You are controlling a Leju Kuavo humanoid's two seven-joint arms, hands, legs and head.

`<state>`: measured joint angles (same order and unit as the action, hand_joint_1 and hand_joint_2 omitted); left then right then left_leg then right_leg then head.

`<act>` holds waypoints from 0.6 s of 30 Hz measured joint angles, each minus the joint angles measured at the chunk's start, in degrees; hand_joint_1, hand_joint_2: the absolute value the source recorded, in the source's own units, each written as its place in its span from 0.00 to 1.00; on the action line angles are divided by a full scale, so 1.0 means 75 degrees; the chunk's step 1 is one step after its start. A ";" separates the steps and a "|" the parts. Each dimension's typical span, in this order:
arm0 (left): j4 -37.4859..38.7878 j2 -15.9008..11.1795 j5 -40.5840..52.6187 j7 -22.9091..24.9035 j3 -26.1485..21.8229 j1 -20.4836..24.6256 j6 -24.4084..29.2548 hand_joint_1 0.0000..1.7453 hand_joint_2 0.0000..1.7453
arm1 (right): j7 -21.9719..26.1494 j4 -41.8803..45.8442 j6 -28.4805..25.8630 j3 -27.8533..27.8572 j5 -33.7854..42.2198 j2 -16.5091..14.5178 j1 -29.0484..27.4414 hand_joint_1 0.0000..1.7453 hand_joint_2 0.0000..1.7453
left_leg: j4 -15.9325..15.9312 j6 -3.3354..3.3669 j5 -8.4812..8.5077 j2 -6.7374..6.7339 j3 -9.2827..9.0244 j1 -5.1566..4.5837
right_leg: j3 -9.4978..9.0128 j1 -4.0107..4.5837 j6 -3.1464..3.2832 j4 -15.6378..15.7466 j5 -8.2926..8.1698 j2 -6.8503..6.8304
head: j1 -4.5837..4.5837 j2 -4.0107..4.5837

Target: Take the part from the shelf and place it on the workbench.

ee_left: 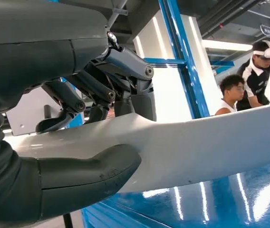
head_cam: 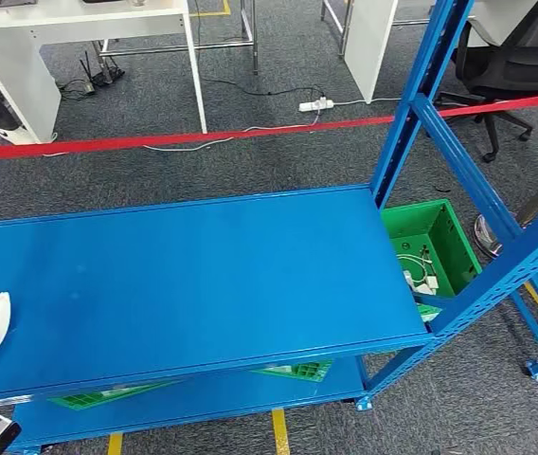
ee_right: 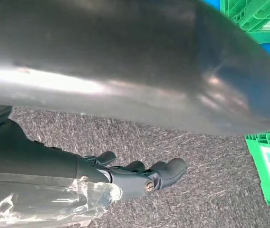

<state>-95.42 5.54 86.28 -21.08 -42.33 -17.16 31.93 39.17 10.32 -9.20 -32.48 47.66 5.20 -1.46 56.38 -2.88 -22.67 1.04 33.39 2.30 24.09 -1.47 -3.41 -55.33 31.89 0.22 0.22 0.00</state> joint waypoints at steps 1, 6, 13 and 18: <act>-0.0007 -0.0015 0.0000 0.0013 0.0002 -0.0027 0.0011 1.00 1.00 | 0.0000 0.0000 0.0007 0.0009 -0.0036 0.0000 0.0000 0.00 0.00 | 0.0000 0.0000 0.0000 -0.0001 0.0000 0.0000 | 0.0001 0.0000 0.0000 0.0000 0.0000 0.0002 | 0.0000 0.0000; -0.0275 -0.0368 -0.0001 0.0216 0.0058 -0.0331 0.0082 1.00 1.00 | 0.0000 0.0000 0.0135 0.0342 -0.0623 0.0000 -0.0020 0.00 0.00 | 0.0000 -0.0005 -0.0005 -0.0003 0.0000 0.0006 | 0.0004 0.0003 0.0002 0.0000 0.0002 0.0008 | 0.0001 -0.0001; -0.1035 -0.0601 0.0000 -0.0921 -0.0185 -0.0457 0.0133 1.00 1.00 | 0.0001 0.0005 0.0215 0.1016 -0.1468 0.0000 -0.0067 0.00 0.00 | -0.0001 -0.0005 -0.0006 -0.0003 0.0002 0.0007 | 0.0003 0.0006 0.0003 0.0000 0.0004 0.0006 | 0.0001 -0.0001; -0.1507 -0.0485 0.0000 -0.1965 -0.0644 -0.0280 0.0239 1.00 1.00 | 0.0000 0.0056 0.0224 0.1488 -0.1950 -0.0001 -0.0114 0.00 0.00 | -0.0001 -0.0005 -0.0006 -0.0003 0.0001 0.0007 | 0.0003 0.0005 0.0003 0.0000 0.0003 0.0006 | 0.0001 0.0000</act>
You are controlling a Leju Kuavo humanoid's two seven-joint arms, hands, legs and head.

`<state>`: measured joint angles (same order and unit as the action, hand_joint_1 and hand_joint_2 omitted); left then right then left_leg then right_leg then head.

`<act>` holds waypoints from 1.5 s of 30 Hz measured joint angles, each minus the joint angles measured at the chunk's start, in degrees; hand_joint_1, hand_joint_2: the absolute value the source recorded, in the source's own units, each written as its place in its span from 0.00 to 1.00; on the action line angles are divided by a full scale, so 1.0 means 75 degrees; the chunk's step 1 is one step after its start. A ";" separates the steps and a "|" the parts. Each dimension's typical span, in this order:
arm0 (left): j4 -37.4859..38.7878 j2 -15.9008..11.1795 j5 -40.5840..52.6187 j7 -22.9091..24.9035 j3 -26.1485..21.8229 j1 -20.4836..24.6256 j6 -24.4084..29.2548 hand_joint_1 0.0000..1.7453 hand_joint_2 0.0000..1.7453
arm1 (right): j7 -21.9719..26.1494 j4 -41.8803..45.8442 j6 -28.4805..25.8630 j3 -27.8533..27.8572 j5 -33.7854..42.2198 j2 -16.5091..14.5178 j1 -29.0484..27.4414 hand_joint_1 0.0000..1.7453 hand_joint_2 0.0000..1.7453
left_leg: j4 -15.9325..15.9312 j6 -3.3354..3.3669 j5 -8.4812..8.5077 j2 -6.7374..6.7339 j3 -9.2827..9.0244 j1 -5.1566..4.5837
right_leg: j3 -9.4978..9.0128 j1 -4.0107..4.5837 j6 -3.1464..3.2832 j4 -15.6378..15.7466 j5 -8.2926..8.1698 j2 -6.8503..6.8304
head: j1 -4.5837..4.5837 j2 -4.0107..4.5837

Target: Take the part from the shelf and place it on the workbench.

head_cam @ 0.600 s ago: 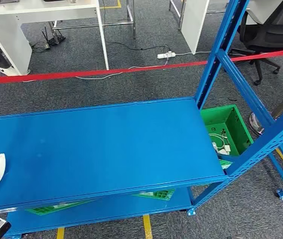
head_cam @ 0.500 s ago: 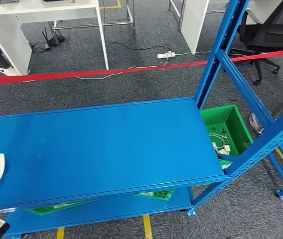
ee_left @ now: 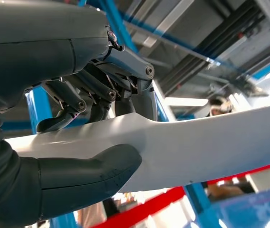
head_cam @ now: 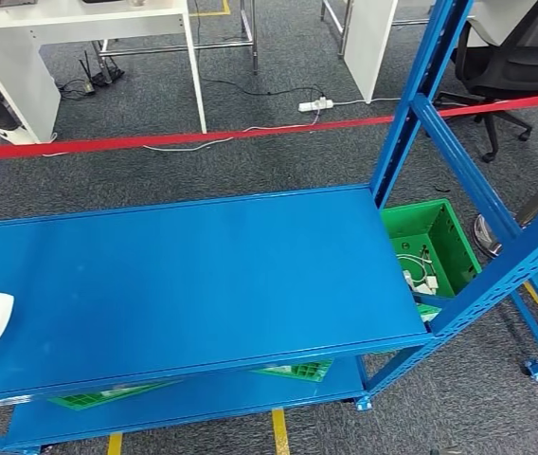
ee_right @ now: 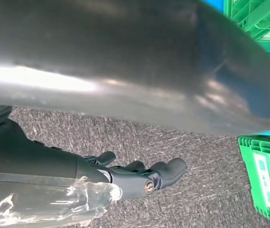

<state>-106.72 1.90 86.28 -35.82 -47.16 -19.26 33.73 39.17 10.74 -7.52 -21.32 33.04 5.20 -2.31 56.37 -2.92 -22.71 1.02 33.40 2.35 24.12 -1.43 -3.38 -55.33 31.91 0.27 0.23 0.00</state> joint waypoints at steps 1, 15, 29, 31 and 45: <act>-0.0083 0.0030 0.0000 -0.0116 -0.0065 0.0036 0.0017 1.00 1.00 | 0.0000 0.0007 0.0010 0.0085 -0.0072 -0.0001 -0.0005 0.00 0.00 | 0.0000 0.0000 0.0000 0.0000 0.0000 0.0000 | 0.0000 0.0000 0.0000 0.0000 0.0000 0.0000 | -0.0001 0.0000; -0.0415 0.0399 -0.0001 -0.0301 -0.0448 0.0203 0.0198 1.00 1.00 | 0.0000 0.0080 0.0022 0.0825 -0.0501 -0.0034 -0.0081 0.00 0.00 | 0.0001 0.0003 -0.0004 0.0000 0.0001 -0.0002 | 0.0000 -0.0001 0.0000 0.0001 0.0001 0.0000 | -0.0001 -0.0001; -0.0431 0.0739 -0.0001 -0.0301 -0.0595 0.0138 0.0044 1.00 1.00 | 0.0002 0.0084 -0.0066 0.1142 -0.0849 -0.0195 -0.0075 0.00 0.00 | -0.0035 0.0219 -0.0024 -0.0023 -0.0002 -0.0101 | -0.0021 -0.0143 -0.0165 0.0039 0.0037 0.0010 | 0.0000 -0.0001; -0.0461 0.0784 -0.0001 -0.0301 -0.0633 0.0117 -0.0006 1.00 1.00 | 0.0003 0.0082 -0.0067 0.1171 -0.0889 -0.0202 -0.0063 0.00 0.00 | -0.0137 0.0280 0.0031 -0.0052 -0.0028 -0.0056 | 0.0174 -0.0125 -0.0171 -0.0403 0.0364 0.0001 | -0.0017 -0.0001; -0.0551 0.1005 -0.0001 -0.0304 -0.0794 0.0013 -0.0224 1.00 1.00 | 0.0003 0.0079 -0.0053 0.1304 -0.1032 -0.0235 0.0006 0.00 0.00 | -0.0125 -0.0216 0.0244 -0.0020 0.0079 0.0063 | 0.0595 -0.0054 0.0136 -0.0424 -0.0265 0.0107 | -0.0057 0.0000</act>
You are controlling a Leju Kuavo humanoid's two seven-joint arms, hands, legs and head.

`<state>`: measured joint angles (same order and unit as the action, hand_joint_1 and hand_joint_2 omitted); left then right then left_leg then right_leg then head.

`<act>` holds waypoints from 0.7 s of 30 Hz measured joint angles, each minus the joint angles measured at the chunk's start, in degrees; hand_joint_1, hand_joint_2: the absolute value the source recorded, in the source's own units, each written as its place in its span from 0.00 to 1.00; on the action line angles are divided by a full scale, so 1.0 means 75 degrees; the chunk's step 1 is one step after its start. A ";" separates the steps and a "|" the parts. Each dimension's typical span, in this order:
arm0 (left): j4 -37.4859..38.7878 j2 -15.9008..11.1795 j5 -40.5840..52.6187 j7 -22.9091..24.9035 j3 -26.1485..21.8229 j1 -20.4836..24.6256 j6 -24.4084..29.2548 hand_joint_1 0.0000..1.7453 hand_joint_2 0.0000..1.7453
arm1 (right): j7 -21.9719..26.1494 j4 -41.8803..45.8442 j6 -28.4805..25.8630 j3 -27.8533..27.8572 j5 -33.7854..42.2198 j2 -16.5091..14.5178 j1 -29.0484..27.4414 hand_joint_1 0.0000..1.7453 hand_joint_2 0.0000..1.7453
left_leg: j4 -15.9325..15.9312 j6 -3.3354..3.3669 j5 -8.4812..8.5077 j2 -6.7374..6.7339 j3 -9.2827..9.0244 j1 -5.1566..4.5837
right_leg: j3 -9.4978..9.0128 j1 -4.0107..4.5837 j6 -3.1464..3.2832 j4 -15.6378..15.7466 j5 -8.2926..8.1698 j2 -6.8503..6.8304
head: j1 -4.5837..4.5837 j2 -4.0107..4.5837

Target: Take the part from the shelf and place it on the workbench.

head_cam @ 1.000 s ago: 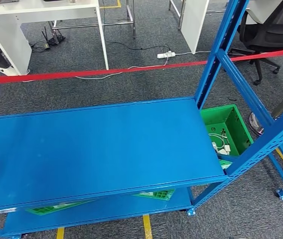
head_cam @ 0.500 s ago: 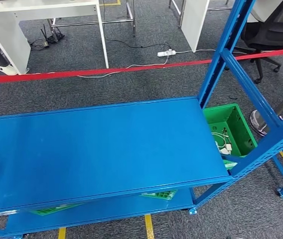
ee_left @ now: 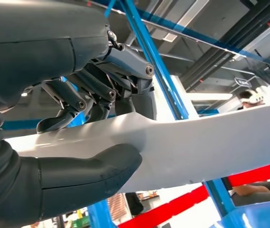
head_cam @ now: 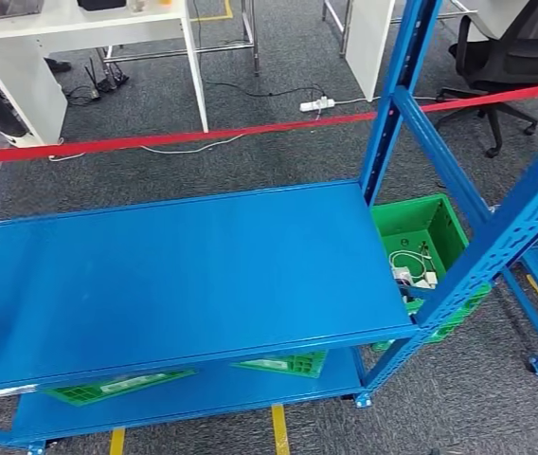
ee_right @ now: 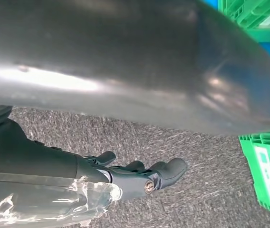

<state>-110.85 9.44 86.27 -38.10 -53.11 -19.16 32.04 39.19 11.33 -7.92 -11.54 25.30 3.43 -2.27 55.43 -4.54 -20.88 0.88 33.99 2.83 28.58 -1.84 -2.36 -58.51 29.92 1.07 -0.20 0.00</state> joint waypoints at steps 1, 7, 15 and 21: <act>-0.0007 0.0009 0.0000 0.0000 -0.0013 -0.0011 -0.0018 1.00 1.00 | 0.0000 -0.0001 0.0004 0.0016 -0.0018 -0.0001 0.0004 0.00 0.00 | 0.0113 -0.0016 -0.0153 -0.0013 0.0060 0.0010 | 0.0062 0.0011 0.0089 -0.0005 -0.0049 -0.0016 | 0.0004 0.0000; -0.0037 0.0023 0.0001 0.0000 -0.0060 -0.0030 -0.0055 1.00 1.00 | 0.0000 -0.0001 0.0019 0.0094 -0.0093 -0.0001 0.0012 0.00 0.00 | 0.2205 0.0117 -0.1528 -0.0048 0.0572 -0.0125 | 0.0483 0.0163 0.0314 -0.0021 -0.0440 -0.0109 | 0.0015 0.0000; -0.0093 0.0035 0.0001 0.0000 -0.0080 -0.0025 -0.0055 1.00 1.00 | 0.0000 -0.0003 0.0020 0.0123 -0.0095 -0.0005 0.0008 0.00 0.00 | 0.0026 0.0447 -0.0873 -0.0061 -0.0769 -0.0282 | 0.0810 0.0230 0.0039 -0.0015 -0.0810 -0.0087 | -0.0001 -0.0001; -0.0130 0.0060 -0.0001 0.0000 -0.0082 -0.0026 -0.0055 1.00 1.00 | 0.0000 -0.0007 0.0015 0.0124 -0.0101 -0.0026 0.0013 0.00 0.00 | 0.0015 0.0651 -0.0458 -0.0116 -0.0275 -0.0295 | 0.1398 0.0210 -0.0103 -0.2020 0.0650 -0.0101 | -0.0039 -0.0001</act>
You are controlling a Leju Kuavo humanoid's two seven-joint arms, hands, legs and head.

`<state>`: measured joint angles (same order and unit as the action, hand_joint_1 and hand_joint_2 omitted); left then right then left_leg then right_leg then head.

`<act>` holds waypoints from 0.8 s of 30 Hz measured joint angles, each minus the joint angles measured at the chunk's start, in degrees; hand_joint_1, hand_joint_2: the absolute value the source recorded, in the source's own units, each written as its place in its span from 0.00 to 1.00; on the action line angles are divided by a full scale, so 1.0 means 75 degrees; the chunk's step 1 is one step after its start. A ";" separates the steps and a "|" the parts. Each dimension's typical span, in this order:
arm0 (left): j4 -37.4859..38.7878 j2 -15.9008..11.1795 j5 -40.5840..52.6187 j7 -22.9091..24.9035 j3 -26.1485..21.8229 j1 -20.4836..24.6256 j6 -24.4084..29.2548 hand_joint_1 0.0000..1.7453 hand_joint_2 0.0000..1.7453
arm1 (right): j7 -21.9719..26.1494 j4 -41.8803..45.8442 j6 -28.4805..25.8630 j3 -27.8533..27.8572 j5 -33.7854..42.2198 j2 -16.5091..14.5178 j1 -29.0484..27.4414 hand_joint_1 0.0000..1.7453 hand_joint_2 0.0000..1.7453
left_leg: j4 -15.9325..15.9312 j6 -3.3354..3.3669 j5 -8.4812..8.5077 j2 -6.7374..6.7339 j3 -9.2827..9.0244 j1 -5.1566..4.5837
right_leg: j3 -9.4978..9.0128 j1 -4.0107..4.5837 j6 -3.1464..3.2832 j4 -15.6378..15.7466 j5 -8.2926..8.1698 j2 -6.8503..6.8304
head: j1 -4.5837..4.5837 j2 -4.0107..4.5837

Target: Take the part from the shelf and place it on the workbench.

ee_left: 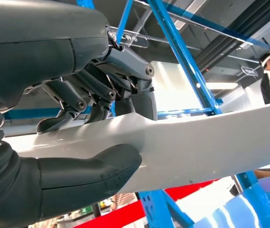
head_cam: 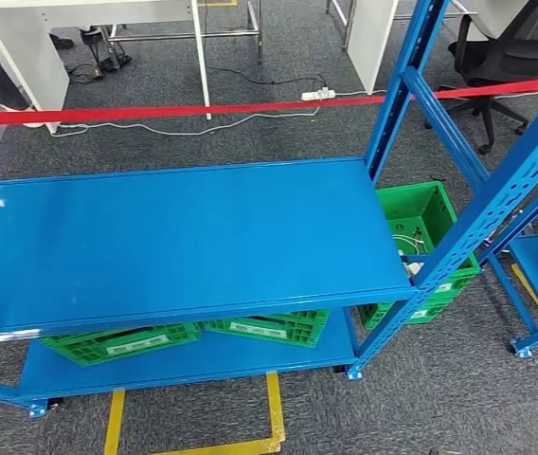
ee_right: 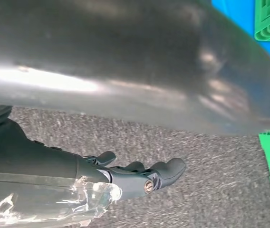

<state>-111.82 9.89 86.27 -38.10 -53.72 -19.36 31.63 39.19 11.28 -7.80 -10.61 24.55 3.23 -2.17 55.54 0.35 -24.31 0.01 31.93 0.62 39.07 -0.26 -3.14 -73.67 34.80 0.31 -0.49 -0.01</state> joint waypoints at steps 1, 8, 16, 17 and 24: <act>0.0000 0.0004 0.0000 0.0000 -0.0001 -0.0001 0.0000 1.00 1.00 | 0.0000 0.0000 0.0000 0.0000 0.0000 0.0000 0.0002 0.00 0.00 | 0.0004 -0.0001 0.0074 0.0000 0.0093 -0.0011 | -0.0085 0.0001 0.0008 -0.0107 -0.0049 0.0000 | 0.0001 0.0001; -0.0004 0.0015 0.0001 0.0000 -0.0015 -0.0022 0.0000 1.00 1.00 | 0.0000 0.0000 -0.0032 0.0001 -0.0022 0.0003 0.0047 0.00 0.00 | -0.0015 -0.0210 0.0538 -0.0002 0.0419 -0.0007 | -0.1845 0.0124 0.0234 0.2471 -0.0547 0.0013 | -0.0001 0.0001; -0.0020 0.0010 0.0002 0.0000 -0.0023 -0.0069 -0.0012 1.00 1.00 | 0.0000 0.0000 -0.0044 0.0004 -0.0052 0.0002 0.0030 0.00 0.00 | 0.2112 -0.0467 -0.1020 0.0009 0.0899 0.0059 | -0.1209 0.0064 0.0466 0.2452 -0.1175 -0.0066 | 0.0042 -0.0001; -0.0020 0.0011 0.0003 0.0000 -0.0023 -0.0063 -0.0025 1.00 1.00 | 0.0000 0.0000 -0.0046 0.0007 -0.0061 0.0001 0.0028 0.00 0.00 | 0.2081 -0.0495 -0.0854 0.0008 0.0740 0.0076 | -0.1091 0.0048 0.0434 0.2413 -0.1240 -0.0067 | 0.0041 -0.0001; -0.0023 0.0049 0.0002 0.0000 -0.0019 0.0053 -0.0126 1.00 1.00 | 0.0000 0.0000 -0.0090 0.0112 -0.0137 0.0019 0.0015 0.00 0.00 | 0.0064 -0.0369 -0.0573 0.0054 -0.0537 0.0105 | -0.0516 0.0015 0.0109 0.2076 -0.1546 -0.0035 | 0.0054 0.0000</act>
<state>-111.99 10.26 86.29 -38.10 -53.87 -18.97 30.68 39.19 11.28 -8.48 -9.78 23.52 3.38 -2.06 56.02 -2.42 -28.61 0.41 27.90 1.40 35.19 -0.15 -2.32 -58.09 23.20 0.05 -0.09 -0.01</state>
